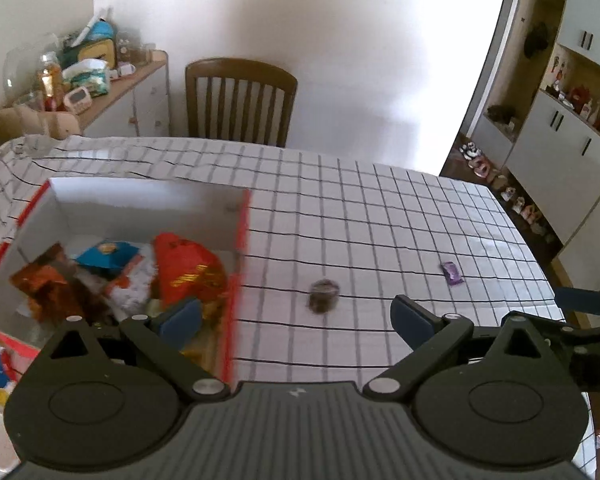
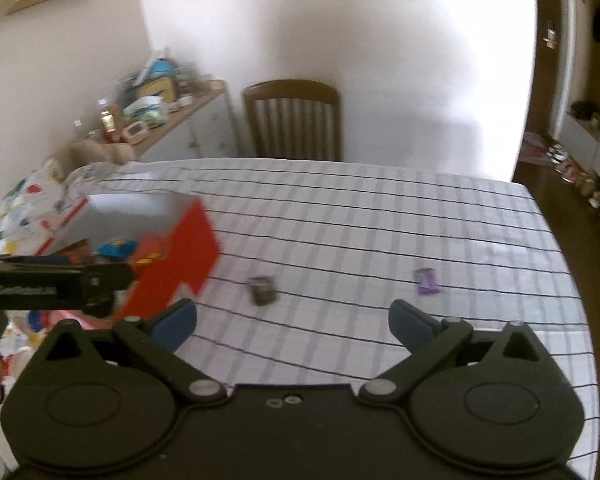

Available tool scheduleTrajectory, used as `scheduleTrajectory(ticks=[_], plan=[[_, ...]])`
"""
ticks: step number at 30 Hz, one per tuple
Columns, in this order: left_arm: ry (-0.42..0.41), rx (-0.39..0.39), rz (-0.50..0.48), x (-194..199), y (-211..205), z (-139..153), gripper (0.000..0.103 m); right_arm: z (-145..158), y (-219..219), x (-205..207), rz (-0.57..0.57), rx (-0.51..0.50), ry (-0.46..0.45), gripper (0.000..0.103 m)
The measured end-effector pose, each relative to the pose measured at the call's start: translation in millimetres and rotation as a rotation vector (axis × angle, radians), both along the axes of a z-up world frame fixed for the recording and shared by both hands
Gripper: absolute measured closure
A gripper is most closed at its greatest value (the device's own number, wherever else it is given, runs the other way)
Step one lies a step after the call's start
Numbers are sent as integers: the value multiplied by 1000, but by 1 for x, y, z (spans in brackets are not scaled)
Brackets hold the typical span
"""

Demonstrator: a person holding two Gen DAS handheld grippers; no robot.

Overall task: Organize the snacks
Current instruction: 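Move both tools toward the dark round snack and purple candy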

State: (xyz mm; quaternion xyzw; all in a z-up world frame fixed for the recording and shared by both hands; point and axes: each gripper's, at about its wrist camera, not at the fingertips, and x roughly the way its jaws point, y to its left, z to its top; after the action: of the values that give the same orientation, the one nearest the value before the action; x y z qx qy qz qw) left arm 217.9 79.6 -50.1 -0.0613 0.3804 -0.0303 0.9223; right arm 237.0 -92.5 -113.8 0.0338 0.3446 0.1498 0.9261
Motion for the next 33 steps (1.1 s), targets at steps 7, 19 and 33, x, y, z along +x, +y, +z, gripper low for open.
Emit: scheduleTrajectory(ticks=[7,19,33], plan=[[23,18,1,26,-41,-20,2,-21,-42,22,-50,-18,17,2],[50,39,83,67,-67,-61,2,-55,-76,68,-63,-33,71,8],[127,92,128,105,-71,-109,3,-97,-81,133,-71,-88,148,28]])
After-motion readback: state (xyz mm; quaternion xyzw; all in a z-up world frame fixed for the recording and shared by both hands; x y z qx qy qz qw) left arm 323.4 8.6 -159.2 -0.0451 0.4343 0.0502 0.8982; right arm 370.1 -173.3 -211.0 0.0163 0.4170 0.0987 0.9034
